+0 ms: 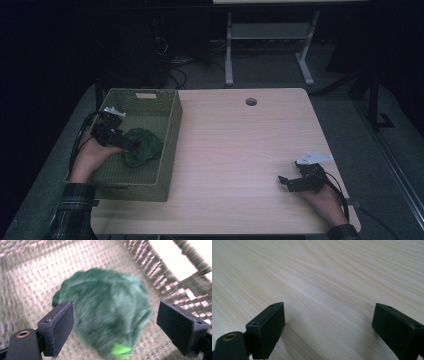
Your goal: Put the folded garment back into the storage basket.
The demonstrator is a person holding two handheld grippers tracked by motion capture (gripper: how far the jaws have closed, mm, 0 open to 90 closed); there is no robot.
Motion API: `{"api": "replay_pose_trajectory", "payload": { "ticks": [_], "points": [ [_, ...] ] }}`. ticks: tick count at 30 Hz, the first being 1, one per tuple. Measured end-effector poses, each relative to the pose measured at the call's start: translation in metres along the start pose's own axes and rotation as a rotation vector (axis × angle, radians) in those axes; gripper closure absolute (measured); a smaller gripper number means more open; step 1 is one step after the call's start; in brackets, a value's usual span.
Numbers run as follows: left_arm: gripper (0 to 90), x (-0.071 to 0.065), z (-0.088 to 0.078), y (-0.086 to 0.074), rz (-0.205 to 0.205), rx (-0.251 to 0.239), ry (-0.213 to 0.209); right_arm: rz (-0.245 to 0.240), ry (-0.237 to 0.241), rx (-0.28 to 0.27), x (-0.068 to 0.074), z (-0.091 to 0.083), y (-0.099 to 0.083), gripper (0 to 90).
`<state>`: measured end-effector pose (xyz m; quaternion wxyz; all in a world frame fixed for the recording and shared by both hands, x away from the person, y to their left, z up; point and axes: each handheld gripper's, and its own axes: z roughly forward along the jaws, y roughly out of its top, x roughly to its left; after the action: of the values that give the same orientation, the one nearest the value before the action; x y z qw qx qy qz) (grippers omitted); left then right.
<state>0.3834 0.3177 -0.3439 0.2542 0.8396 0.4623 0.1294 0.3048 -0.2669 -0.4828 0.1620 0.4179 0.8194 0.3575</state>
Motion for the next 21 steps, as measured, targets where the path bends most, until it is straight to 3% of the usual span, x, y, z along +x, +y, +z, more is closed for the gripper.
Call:
{"api": "replay_pose_trajectory", "payload": {
  "ticks": [9,18,21],
  "points": [
    [13.8,-0.040,-0.006,0.026,0.050,-0.079,-0.063,0.000,0.000,0.000,0.000,0.000,0.000,10.7],
    [13.9,-0.071,-0.006,0.043,0.093,-0.132,-0.108,0.000,0.000,0.000,0.000,0.000,0.000,10.7],
    [13.9,-0.091,-0.001,0.048,0.111,-0.156,-0.137,-0.001,0.000,0.000,0.000,0.000,0.000,10.7]
  ]
}}
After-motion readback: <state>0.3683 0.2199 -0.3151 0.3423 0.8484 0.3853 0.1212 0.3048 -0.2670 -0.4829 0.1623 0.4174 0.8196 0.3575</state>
